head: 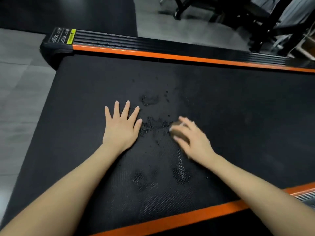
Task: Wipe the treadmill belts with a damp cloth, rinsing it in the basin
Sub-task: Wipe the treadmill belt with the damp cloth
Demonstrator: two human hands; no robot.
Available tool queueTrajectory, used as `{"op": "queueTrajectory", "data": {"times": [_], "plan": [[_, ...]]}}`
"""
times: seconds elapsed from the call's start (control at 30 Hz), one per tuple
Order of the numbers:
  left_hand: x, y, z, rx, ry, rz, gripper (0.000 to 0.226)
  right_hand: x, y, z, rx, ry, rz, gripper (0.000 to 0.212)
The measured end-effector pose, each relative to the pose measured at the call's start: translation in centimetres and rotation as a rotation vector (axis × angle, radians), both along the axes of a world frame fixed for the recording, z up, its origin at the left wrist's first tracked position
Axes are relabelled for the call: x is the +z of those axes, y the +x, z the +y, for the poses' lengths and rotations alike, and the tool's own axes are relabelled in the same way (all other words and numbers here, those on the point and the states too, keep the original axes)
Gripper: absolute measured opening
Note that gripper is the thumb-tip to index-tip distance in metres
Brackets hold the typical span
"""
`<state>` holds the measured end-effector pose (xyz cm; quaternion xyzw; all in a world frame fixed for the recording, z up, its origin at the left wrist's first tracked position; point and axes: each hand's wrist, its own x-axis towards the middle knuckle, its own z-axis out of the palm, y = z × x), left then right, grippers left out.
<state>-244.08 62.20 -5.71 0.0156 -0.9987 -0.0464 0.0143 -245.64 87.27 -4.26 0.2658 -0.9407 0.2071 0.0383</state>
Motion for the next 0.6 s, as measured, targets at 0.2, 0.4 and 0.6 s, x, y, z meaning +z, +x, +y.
{"op": "queueTrajectory", "data": {"times": [0.2, 0.4, 0.6], "plan": [[0.0, 0.2, 0.1, -0.009, 0.002, 0.014, 0.061, -0.1, 4.2, -4.0, -0.207, -0.053, 0.022, 0.031], [0.5, 0.1, 0.0, -0.014, 0.022, -0.017, 0.058, 0.6, 5.3, -3.0, 0.141, 0.019, -0.035, 0.032], [1.5, -3.0, -1.2, 0.010, 0.045, 0.064, 0.055, -0.4, -8.2, -4.8, -0.400, -0.091, -0.004, 0.029]]}}
